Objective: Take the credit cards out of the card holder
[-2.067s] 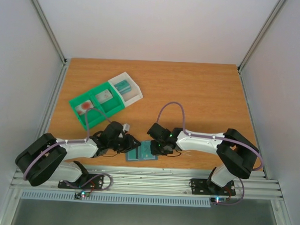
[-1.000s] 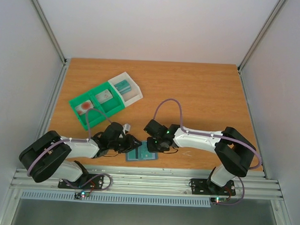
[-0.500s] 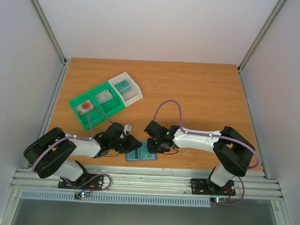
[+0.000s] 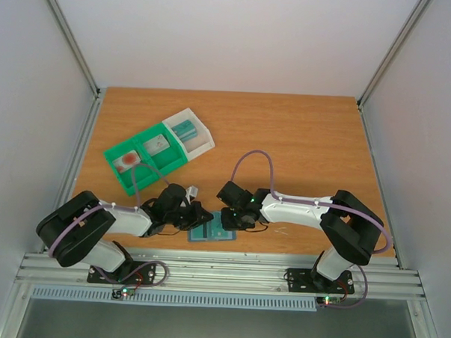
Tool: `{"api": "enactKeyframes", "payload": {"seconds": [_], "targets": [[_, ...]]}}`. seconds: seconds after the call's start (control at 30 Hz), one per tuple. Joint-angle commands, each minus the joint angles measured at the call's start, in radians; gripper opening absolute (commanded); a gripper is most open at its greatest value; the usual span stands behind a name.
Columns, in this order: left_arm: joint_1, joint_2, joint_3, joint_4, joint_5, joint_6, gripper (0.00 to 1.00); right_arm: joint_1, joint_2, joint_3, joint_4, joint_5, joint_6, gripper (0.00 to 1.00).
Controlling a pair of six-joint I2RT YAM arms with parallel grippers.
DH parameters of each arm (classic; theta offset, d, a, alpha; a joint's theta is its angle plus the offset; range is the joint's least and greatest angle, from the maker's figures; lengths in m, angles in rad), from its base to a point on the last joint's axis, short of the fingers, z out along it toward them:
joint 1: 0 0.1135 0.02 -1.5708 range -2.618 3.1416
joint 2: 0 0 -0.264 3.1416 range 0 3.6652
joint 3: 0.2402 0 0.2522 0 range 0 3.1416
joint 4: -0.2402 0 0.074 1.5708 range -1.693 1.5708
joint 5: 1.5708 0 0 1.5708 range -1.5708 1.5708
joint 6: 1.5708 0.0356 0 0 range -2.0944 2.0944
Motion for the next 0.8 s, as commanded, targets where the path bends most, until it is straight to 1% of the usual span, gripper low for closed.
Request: {"api": "enactKeyframes", "payload": {"seconds": [0.0,0.17,0.57,0.63,0.77], "targets": [[-0.008,-0.023,-0.016,0.054,-0.009,0.011,0.0,-0.005,0.017,-0.021,-0.021,0.019,0.02,0.09],[-0.009,-0.094,-0.023,-0.02,-0.035,0.036,0.0,-0.005,0.02,-0.022,-0.031,0.027,0.033,0.09],[-0.006,-0.302,-0.007,-0.315,-0.143,0.113,0.01,-0.005,0.013,-0.023,-0.049,0.022,0.028,0.09],[-0.005,-0.331,-0.006,-0.346,-0.154,0.122,0.0,-0.005,0.016,-0.021,-0.049,0.021,0.027,0.09],[-0.006,-0.34,-0.001,-0.365,-0.148,0.13,0.01,-0.005,0.018,-0.02,-0.048,0.02,0.026,0.09]]}}
